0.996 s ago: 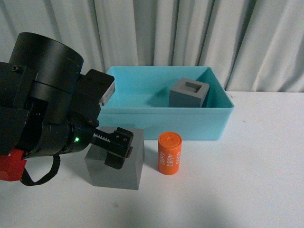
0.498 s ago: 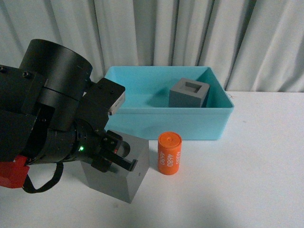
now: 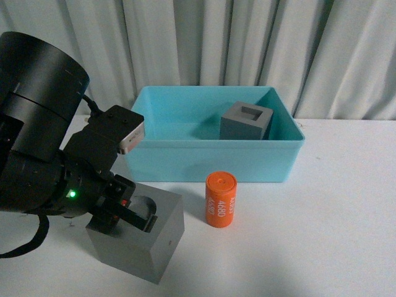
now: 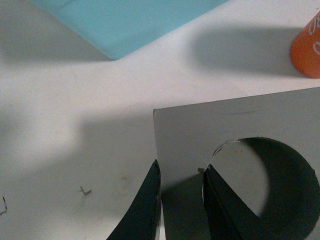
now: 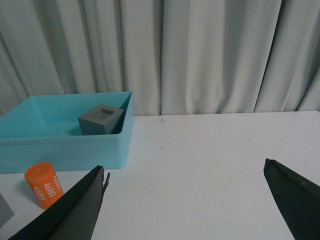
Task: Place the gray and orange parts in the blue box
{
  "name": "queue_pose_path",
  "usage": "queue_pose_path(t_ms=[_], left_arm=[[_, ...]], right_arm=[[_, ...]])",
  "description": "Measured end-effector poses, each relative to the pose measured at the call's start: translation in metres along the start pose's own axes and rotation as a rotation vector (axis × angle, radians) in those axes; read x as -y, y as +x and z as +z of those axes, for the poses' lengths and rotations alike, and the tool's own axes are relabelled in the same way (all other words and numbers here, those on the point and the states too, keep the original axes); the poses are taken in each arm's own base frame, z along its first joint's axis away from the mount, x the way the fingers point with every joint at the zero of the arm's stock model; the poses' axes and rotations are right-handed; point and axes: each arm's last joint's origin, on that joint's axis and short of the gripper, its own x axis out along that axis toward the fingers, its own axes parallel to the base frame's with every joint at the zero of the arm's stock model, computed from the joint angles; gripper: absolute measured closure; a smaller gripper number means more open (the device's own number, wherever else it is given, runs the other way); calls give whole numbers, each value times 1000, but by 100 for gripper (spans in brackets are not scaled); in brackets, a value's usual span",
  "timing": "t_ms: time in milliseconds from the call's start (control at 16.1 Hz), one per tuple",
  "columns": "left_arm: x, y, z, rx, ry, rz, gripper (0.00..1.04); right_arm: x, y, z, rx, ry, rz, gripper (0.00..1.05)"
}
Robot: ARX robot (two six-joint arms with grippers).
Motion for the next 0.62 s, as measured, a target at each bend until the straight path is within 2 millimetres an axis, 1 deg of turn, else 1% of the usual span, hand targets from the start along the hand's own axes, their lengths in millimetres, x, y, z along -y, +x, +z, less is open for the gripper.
queue_pose_path(t_ms=[124, 187, 249, 373, 622], left_arm=[[-5, -10, 1, -22, -17, -20, 87], [-9, -17, 6, -11, -31, -29, 87], [-14, -24, 15, 13, -54, -30, 87], [-24, -41, 40, 97, -91, -18, 87], [-27, -53, 55, 89, -147, -44, 87]], right_arm=[[0, 0, 0, 0, 0, 0, 6], [0, 0, 0, 0, 0, 0, 6], [0, 0, 0, 0, 0, 0, 6], [0, 0, 0, 0, 0, 0, 6], [0, 0, 0, 0, 0, 0, 6]])
